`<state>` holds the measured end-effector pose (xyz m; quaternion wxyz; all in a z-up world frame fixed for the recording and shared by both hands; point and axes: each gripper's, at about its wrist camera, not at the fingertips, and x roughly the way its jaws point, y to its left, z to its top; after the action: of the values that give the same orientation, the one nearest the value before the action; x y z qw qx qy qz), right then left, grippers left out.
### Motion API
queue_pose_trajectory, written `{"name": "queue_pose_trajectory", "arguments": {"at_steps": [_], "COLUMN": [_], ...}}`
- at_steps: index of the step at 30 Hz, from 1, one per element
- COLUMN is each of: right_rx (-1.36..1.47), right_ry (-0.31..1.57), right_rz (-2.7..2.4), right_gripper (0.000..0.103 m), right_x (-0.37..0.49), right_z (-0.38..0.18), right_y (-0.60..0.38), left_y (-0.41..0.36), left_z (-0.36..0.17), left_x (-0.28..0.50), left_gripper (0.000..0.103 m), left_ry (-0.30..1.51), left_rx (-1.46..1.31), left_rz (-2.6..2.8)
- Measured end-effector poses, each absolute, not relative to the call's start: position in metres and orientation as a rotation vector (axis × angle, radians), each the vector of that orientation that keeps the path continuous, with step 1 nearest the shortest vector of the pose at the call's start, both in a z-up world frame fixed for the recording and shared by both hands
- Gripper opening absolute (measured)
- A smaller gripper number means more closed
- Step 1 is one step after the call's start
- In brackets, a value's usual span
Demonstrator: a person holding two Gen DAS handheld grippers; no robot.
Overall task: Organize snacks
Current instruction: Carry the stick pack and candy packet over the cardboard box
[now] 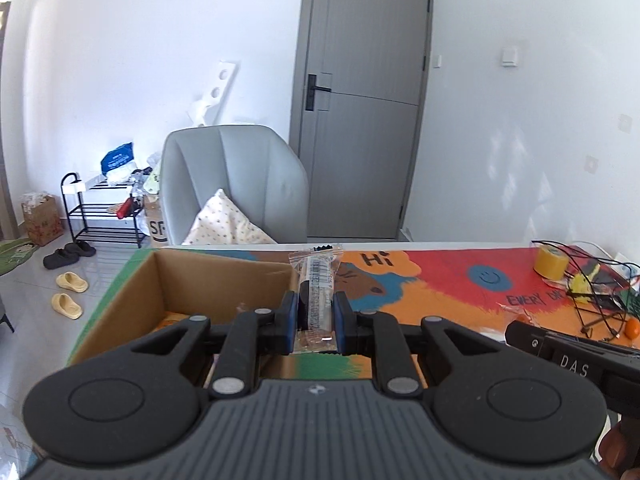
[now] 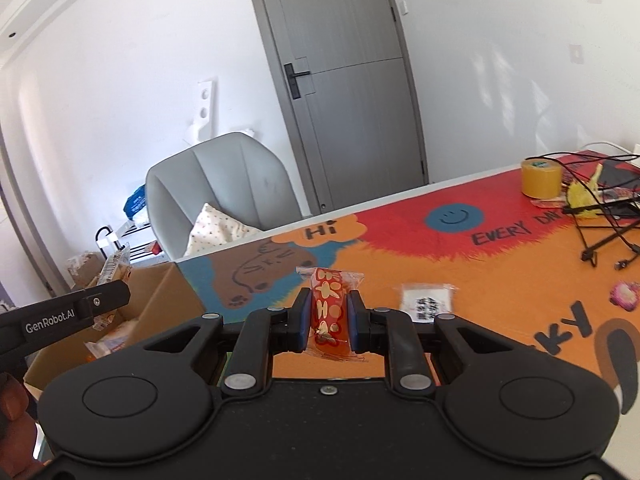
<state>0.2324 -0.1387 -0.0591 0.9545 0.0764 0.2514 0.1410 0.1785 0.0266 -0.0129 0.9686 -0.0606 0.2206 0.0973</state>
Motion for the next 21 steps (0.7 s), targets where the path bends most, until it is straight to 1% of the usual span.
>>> {"name": "queue_pose_trajectory", "arguments": {"at_steps": [19,20,21], "right_rx": [0.083,0.080,0.075], "right_ry": [0.506,0.509,0.510], "right_rz": [0.427,0.432,0.437], "right_gripper": [0.020,0.020,0.020], "right_x": [0.241,0.241,0.241], "right_z": [-0.046,-0.046,-0.046], "right_y": [-0.063,-0.060,-0.057], "left_y": [0.097,0.099,0.101], "left_z": [-0.015,-0.016,-0.016], "left_x": [0.171,0.171,0.171], "left_gripper": [0.018,0.018,0.021], "left_ry": [0.464,0.473,0.481], "left_rx": [-0.221,-0.227,-0.234], "left_rz": [0.317,0.311,0.311]}}
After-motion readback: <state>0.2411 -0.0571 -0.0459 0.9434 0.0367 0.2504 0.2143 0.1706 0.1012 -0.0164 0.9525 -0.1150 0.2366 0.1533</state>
